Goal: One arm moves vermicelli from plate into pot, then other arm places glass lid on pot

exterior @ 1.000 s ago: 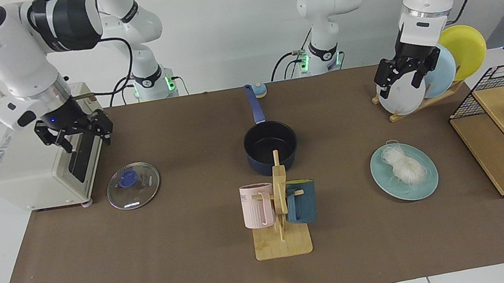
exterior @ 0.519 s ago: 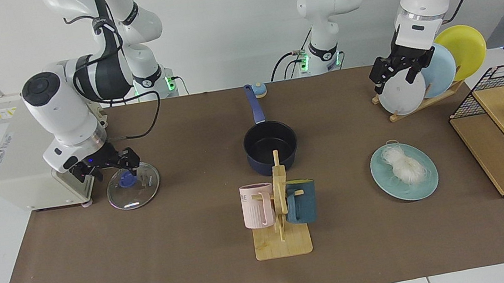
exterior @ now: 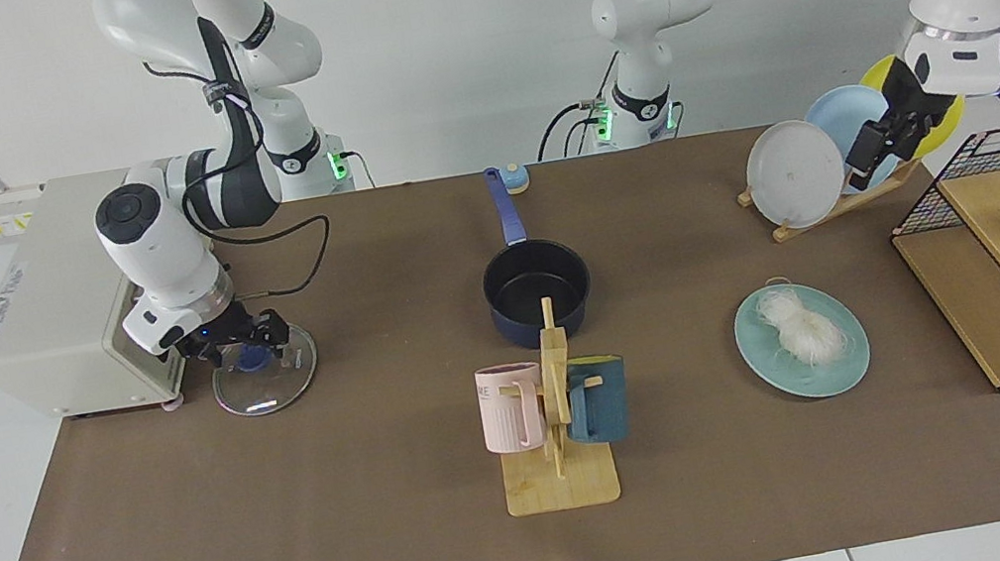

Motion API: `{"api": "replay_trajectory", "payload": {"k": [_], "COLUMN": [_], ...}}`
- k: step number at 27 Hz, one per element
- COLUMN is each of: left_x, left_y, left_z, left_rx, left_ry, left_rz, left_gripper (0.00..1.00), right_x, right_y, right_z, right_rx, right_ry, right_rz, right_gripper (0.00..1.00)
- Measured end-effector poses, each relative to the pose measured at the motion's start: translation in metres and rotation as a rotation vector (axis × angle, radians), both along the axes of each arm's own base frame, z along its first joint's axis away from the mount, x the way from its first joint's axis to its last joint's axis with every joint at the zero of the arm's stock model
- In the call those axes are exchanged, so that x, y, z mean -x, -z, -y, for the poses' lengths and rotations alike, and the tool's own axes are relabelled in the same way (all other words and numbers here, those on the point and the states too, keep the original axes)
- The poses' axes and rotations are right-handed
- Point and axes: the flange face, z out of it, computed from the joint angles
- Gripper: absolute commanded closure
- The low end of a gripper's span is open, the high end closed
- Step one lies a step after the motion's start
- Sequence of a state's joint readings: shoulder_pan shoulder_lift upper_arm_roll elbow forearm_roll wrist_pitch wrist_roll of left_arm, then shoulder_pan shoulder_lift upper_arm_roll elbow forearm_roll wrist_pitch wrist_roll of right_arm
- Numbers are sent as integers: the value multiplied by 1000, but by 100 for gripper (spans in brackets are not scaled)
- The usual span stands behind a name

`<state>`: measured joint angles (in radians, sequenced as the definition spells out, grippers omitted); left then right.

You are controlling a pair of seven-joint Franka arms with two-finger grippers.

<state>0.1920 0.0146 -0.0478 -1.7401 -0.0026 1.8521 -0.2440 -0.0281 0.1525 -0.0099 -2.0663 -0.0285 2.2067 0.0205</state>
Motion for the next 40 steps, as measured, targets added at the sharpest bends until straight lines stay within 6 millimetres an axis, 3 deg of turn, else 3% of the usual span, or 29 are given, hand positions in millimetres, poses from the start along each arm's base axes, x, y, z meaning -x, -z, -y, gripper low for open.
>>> {"api": "replay_trajectory", "payload": {"k": [5,10,19,23,26,33,40], "left_x": [-21,-25,-45,-58,-70,-88,-103], "left_y": [51,75,136,167,187,204,199], "left_z": [-15,-32,-25,-5,12,22,21], "left_rx": [7,11,29,37,42,50,53], "left_ry": [-25,-62,-119,-104,-109,-128,-153], "left_rz": [-12,-25,-52,-61,-52,-49,-14], "left_gripper": [0,0,0,0,0,0,0], "right_x": [9,18,24,26,27,27,18], "right_y": [19,34,43,47,48,49,35], "right_z": [4,7,8,8,7,6,3], "right_rx": [17,25,25,26,26,43,64], "right_ry": [-9,-13,-13,-14,-16,-37,-60], "right_rz": [1,1,-15,-22,-25,-27,-19], "right_gripper": [0,0,5,17,40,70,74]}}
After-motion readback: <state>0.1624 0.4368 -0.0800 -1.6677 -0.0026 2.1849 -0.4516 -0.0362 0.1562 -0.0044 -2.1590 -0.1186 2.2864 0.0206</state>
